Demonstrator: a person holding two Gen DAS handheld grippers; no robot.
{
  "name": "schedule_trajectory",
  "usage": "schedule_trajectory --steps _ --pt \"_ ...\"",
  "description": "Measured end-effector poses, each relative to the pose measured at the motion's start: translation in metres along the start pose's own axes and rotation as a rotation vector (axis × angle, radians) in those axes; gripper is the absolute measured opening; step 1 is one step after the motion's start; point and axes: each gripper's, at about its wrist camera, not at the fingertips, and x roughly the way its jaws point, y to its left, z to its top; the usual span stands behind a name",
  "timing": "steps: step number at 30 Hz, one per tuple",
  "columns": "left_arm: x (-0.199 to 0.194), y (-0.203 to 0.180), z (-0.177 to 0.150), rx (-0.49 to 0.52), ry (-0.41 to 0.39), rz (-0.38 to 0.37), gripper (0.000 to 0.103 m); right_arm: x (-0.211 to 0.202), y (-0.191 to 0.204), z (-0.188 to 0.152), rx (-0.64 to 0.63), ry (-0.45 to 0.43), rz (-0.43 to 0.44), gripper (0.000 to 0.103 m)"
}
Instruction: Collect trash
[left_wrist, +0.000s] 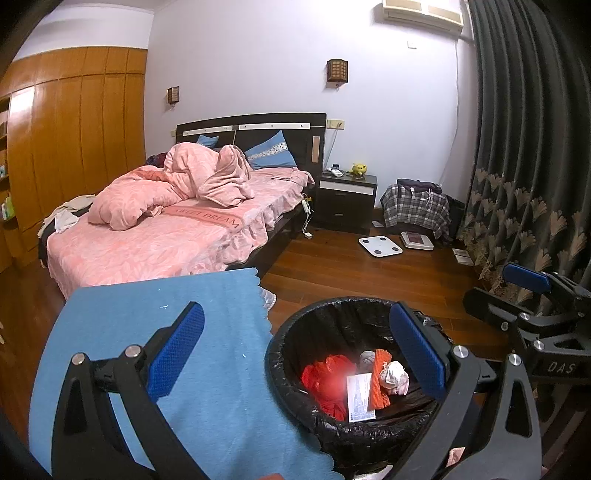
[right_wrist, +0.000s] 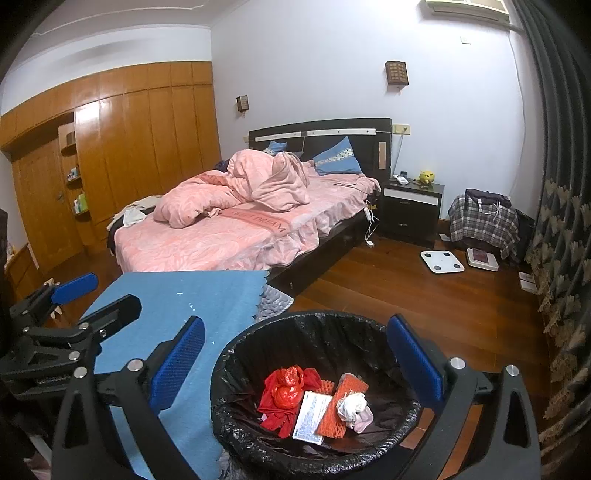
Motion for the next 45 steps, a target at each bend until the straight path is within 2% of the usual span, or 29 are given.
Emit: schedule_trajectory --steps 45 --pt "-0.0001 0.0009 0.0005 0.001 0.000 0.001 0.098 -0.0004 0.0049 0.0017 -0.004 0.002 0.002 0.097"
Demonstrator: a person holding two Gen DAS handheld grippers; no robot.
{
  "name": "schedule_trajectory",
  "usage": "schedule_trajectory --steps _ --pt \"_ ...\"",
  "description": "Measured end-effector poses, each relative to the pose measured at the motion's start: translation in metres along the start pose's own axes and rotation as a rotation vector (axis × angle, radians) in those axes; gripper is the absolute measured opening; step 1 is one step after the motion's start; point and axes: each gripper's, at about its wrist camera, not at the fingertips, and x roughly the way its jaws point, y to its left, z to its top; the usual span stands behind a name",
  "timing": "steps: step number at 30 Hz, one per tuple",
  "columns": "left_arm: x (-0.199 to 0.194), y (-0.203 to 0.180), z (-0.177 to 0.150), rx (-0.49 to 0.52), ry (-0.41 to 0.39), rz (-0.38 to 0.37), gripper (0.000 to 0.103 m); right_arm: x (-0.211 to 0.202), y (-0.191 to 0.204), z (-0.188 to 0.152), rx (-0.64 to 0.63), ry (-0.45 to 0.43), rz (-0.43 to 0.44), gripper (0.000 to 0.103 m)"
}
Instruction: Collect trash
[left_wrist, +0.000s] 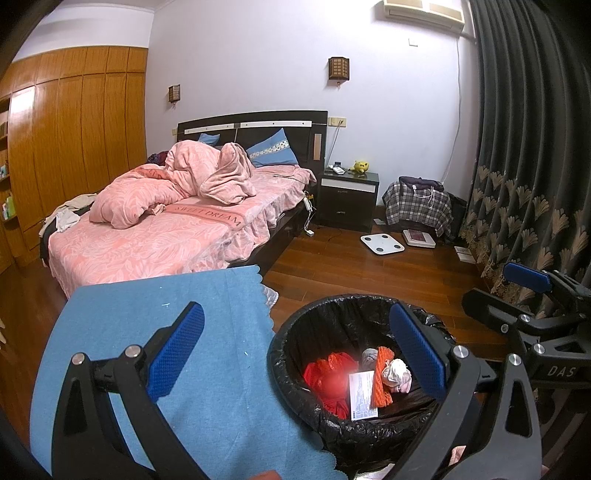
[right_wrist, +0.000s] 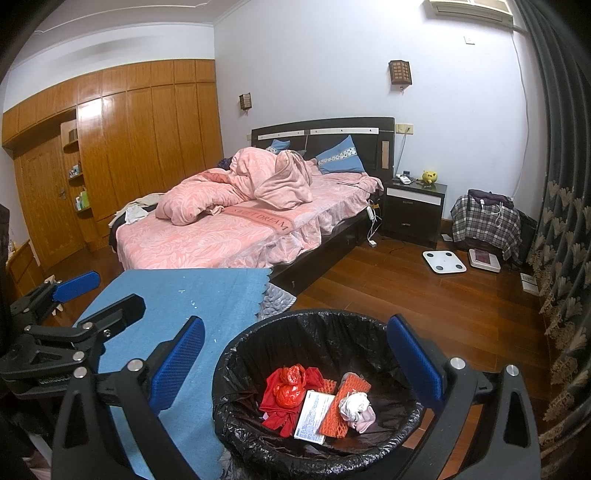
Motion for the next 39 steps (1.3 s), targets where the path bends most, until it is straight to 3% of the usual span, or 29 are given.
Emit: schedule_trajectory --steps 39 --pt "-0.0038 0.0042 0.0024 -0.002 0.004 -0.004 0.098 0.0013 -0.0007 0.0012 0.000 0.003 0.001 0.097"
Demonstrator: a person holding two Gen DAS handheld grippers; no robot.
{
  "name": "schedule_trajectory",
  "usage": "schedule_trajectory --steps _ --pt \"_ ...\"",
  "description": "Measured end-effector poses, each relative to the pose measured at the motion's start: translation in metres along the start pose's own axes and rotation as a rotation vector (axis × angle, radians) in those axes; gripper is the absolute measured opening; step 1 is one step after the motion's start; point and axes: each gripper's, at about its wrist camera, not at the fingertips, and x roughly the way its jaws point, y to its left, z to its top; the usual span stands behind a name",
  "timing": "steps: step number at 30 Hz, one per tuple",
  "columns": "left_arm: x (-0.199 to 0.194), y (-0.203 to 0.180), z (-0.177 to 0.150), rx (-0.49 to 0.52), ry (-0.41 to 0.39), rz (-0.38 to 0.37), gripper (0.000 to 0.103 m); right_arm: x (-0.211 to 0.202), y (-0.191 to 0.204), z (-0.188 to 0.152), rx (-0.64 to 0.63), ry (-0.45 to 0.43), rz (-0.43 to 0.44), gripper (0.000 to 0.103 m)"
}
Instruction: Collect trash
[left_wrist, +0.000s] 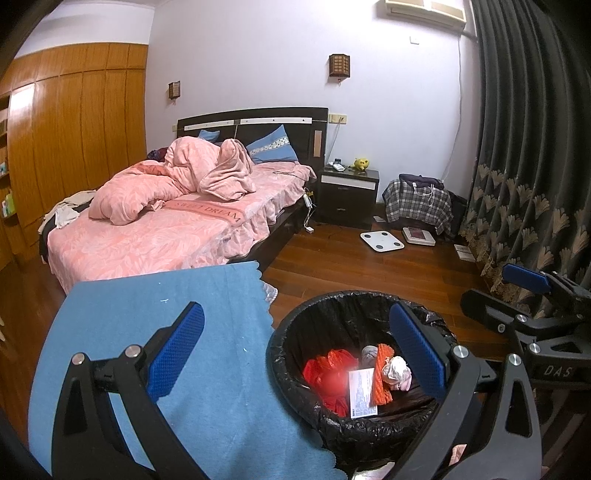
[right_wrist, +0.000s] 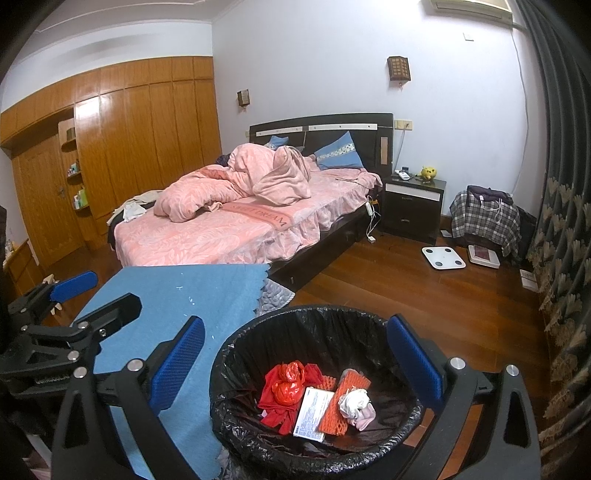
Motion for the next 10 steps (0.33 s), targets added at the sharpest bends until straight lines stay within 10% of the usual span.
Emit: schedule_trajectory --steps 10 --pt "-0.0047 0.0044 -0.0045 -0.004 0.006 0.006 0.098 0.0002 -0.0001 0.0008 -0.001 0.001 -0.001 0.097"
